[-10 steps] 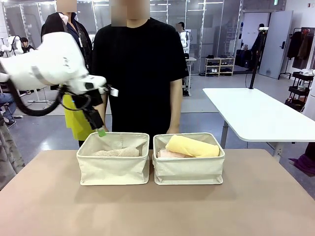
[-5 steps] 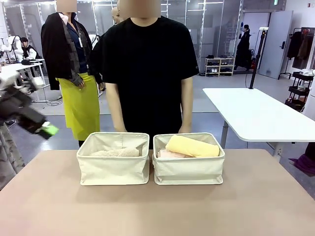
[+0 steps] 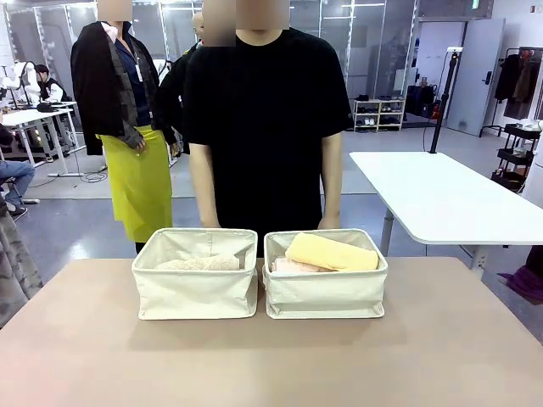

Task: Divide the towels into two baskets.
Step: Pick up one hotel-folded towel from the bottom of the table and place it in the Fabric basket indicated by the person.

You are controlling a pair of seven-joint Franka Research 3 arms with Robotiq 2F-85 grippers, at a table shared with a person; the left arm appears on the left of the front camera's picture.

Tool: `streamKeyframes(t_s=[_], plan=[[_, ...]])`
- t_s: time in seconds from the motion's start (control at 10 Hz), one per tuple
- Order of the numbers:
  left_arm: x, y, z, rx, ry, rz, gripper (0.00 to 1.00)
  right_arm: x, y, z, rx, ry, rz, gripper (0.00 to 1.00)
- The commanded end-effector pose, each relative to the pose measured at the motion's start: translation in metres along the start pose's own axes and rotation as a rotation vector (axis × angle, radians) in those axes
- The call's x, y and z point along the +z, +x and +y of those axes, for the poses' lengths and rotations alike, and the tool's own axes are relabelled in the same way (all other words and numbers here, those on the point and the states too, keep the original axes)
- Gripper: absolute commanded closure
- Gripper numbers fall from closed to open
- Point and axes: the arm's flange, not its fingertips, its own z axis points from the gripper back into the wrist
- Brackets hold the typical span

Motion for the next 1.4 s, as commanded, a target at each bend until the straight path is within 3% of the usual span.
streamKeyframes(t_s=[0.0,0.2,0.5,0.6,1.3], plan=[[0.048,0.004,0.046,-0.044,-0.051,-0.025,0.00,-0.001,0.000,0.002,0.001,0.002,0.003,0.00],[0.076,-0.018,0.077,0.068,-0.080,-0.103,0.00,-0.001,0.000,0.002,0.001,0.002,0.003,0.00],[0.086,-0.013,0.101,0.113,-0.045,-0.053,0.00,-0.001,0.000,0.002,0.001,0.002,0.003,0.00],[0.075,-0.035,0.095,0.116,-0.041,-0.078,0.00,-0.001,0.000,0.002,0.001,0.002,0.003,0.00],[0.075,-0.035,0.095,0.116,-0.041,-0.078,0.00,-0.001,0.000,0.002,0.001,0.002,0.003,0.00]])
